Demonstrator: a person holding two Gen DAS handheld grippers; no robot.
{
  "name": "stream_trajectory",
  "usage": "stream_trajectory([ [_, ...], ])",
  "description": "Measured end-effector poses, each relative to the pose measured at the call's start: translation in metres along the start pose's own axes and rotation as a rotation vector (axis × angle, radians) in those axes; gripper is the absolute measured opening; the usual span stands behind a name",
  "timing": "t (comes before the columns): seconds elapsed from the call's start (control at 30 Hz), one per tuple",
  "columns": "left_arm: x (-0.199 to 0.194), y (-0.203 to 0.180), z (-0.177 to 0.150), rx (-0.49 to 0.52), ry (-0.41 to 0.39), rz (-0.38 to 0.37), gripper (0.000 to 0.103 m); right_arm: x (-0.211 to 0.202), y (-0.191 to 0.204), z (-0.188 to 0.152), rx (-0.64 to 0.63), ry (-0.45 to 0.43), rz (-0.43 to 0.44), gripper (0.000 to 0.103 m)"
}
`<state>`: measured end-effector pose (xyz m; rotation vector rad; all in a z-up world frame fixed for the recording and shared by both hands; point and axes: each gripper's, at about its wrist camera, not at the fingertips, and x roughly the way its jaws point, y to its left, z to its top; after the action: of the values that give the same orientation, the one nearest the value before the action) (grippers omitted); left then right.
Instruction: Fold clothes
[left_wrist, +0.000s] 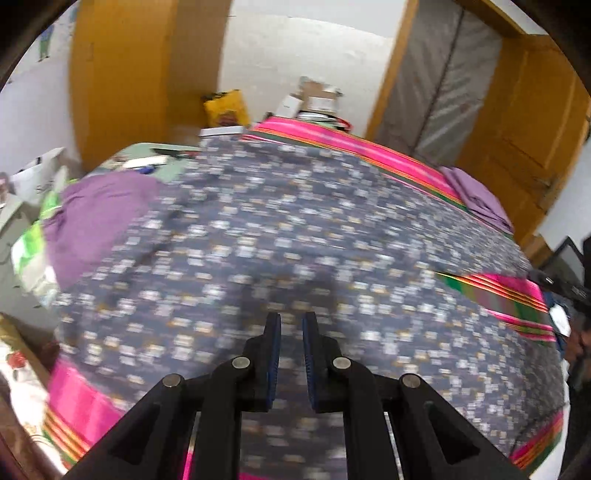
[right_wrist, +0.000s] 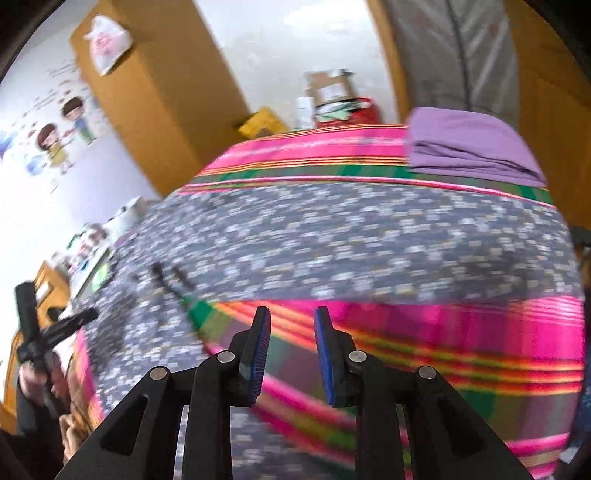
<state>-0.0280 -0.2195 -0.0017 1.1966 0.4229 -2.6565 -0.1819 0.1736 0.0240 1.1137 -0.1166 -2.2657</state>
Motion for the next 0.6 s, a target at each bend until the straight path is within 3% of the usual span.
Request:
stream_trajectory([
  [0.27,-0.003,0.037,0.038,0.030,-0.032,0.025,0.011,0.035,0.078,-0.007,-0.137,0.065,0.069,0.026],
  [0.6,0.024,0.064,0.114,0.112,-0.068,0.020,0.011,0.055,0.111,0.059,-0.270,-0.058,0.023,0.028],
])
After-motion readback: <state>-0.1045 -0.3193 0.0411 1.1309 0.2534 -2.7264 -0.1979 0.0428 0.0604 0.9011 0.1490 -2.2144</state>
